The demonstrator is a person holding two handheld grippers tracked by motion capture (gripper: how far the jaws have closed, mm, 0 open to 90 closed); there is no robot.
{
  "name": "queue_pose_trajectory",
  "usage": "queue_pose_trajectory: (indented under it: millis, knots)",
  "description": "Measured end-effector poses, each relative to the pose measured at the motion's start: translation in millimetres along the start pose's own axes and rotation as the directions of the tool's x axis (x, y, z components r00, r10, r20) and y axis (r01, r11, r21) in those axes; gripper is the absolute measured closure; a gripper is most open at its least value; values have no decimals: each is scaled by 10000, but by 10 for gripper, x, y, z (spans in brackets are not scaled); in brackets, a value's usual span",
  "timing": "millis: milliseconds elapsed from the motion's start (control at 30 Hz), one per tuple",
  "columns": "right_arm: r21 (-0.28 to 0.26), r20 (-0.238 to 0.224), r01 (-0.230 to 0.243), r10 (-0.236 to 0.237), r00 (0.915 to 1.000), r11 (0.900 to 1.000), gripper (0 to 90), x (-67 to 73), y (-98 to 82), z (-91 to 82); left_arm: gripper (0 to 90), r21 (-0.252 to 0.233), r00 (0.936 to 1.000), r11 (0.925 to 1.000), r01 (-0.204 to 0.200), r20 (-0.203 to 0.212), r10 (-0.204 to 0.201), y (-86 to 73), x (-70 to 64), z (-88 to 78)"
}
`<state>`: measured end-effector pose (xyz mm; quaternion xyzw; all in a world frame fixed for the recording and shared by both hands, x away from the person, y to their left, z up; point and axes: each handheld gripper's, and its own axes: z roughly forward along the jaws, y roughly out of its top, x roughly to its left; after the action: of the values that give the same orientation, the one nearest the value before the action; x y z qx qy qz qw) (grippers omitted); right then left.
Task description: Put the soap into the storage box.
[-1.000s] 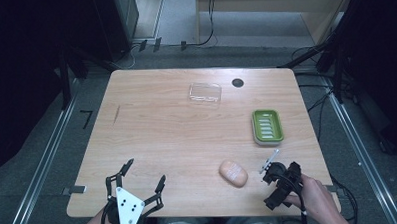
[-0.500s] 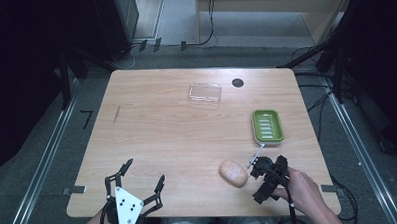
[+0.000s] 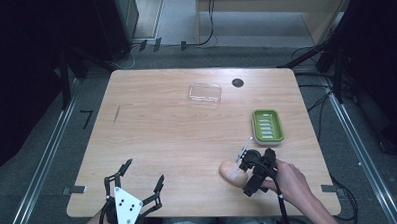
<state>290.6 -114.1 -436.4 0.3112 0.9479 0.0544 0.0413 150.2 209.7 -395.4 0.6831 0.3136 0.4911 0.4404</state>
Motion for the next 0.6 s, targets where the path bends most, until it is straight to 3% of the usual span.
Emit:
queue_pose_trajectory:
  millis: [600]
  knots:
    - [129,-376,261,-256,9990,9996,0,26,305,121,138,-20,10000,10000,44,-2,-44,1,2,2]
